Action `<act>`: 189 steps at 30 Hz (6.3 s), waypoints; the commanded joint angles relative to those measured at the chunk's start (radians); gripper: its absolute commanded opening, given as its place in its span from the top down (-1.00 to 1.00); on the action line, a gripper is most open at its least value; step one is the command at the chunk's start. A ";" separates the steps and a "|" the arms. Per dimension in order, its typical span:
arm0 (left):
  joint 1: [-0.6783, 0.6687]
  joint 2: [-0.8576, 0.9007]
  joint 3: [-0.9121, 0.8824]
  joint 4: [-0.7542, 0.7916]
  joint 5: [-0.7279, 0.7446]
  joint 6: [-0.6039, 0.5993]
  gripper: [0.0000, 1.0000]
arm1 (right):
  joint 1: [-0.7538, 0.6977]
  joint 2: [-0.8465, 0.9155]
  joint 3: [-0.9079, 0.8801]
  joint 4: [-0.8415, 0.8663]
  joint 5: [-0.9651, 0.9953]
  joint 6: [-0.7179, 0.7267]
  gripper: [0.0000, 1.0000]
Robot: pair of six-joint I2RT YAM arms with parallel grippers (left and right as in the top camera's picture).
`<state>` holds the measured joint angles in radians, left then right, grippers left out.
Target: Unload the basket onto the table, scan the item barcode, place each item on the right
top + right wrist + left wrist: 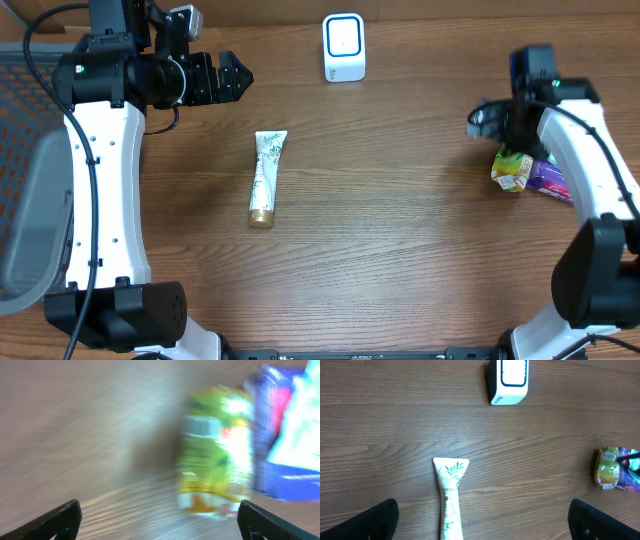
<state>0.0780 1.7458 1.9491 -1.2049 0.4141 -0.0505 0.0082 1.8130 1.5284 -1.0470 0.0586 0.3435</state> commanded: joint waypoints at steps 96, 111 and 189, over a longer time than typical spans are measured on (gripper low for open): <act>-0.006 0.003 0.000 0.001 0.001 -0.006 -0.99 | 0.369 0.276 -0.049 0.134 -0.310 -0.206 -0.48; -0.006 0.003 0.000 0.002 0.001 -0.006 -0.99 | 0.462 0.225 0.195 -0.043 0.019 -0.322 -1.00; -0.011 0.003 0.000 0.001 0.001 -0.006 -0.99 | 0.330 0.238 -0.027 0.096 -0.213 -0.337 -0.07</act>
<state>0.0780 1.7458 1.9491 -1.2049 0.4141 -0.0505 0.3492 2.0533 1.4845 -0.9520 -0.2474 0.0055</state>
